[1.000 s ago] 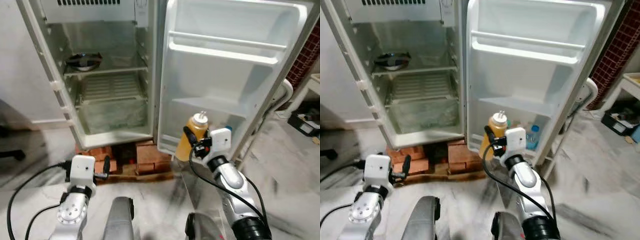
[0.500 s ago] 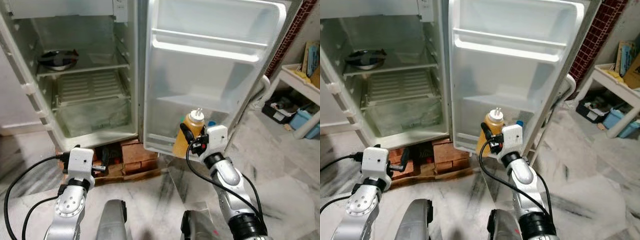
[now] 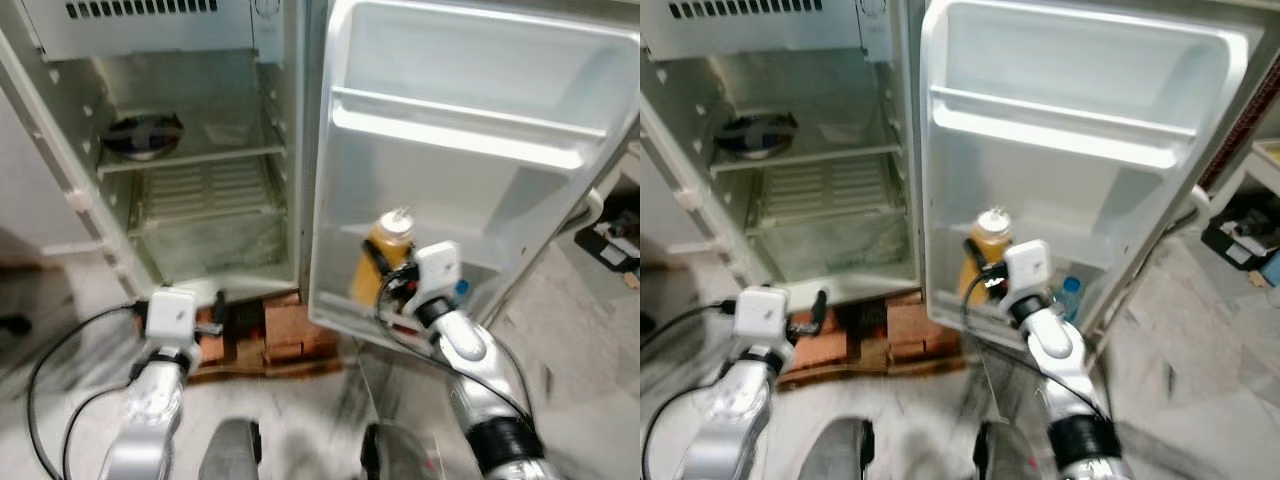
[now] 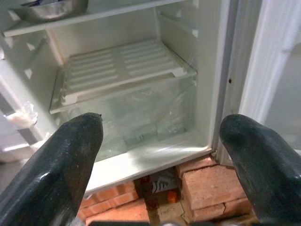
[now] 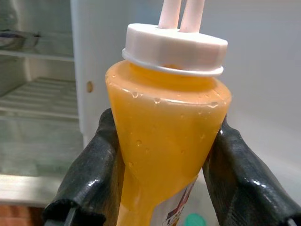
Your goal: Restocking fridge
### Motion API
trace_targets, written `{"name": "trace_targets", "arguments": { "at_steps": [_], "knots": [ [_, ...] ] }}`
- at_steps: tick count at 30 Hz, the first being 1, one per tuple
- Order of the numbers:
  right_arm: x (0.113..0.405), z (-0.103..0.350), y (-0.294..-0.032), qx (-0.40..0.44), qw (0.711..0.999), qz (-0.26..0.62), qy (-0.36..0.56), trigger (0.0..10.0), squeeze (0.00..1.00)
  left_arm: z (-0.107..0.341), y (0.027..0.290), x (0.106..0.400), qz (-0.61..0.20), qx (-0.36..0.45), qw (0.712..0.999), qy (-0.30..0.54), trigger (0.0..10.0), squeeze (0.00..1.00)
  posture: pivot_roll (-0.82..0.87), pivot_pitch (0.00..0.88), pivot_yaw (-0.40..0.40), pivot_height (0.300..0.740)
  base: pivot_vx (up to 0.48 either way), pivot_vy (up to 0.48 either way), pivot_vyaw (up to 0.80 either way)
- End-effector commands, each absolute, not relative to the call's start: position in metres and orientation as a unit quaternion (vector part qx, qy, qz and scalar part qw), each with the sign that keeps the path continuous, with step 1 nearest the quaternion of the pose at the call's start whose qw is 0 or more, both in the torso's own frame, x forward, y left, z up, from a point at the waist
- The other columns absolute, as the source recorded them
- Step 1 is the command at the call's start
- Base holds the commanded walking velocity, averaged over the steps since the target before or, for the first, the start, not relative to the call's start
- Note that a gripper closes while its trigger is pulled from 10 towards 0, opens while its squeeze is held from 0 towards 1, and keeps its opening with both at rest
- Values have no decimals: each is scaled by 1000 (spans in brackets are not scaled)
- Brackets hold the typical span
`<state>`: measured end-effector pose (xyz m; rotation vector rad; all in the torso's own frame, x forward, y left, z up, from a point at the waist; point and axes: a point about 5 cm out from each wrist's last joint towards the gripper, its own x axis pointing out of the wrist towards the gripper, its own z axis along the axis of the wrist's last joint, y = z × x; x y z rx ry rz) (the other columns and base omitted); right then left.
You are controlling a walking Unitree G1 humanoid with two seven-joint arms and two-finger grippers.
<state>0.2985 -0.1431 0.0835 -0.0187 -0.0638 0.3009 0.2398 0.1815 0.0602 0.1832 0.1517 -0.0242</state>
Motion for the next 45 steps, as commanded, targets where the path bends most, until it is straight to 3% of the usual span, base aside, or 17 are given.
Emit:
{"name": "trace_targets", "arguments": {
  "at_steps": [1, 13, 40, 45],
  "knots": [
    [301, 88, -132, -3, 986, 162, -46, 10000, 0, 61, 187, 241, -5, 99, 992, 76, 10000, 0, 68, 0, -59, 637, 0, 0, 0],
    [303, 89, -131, 8, 986, 161, -49, 10000, 0, 60, 189, 241, -8, 105, 992, 75, 10000, 0, 78, 0, -63, 637, 0, 0, 0],
    [302, 88, -134, 10, 986, 160, -52, 10000, 0, 61, 187, 237, -10, 93, 993, 72, 10000, 0, 72, 0, -66, 637, 394, 0, 0],
    [301, 88, -132, 17, 984, 169, -52, 10000, 0, 58, 186, 233, -2, 92, 993, 77, 10000, 0, 75, 0, -67, 637, 0, 0, 0]
  ]
}}
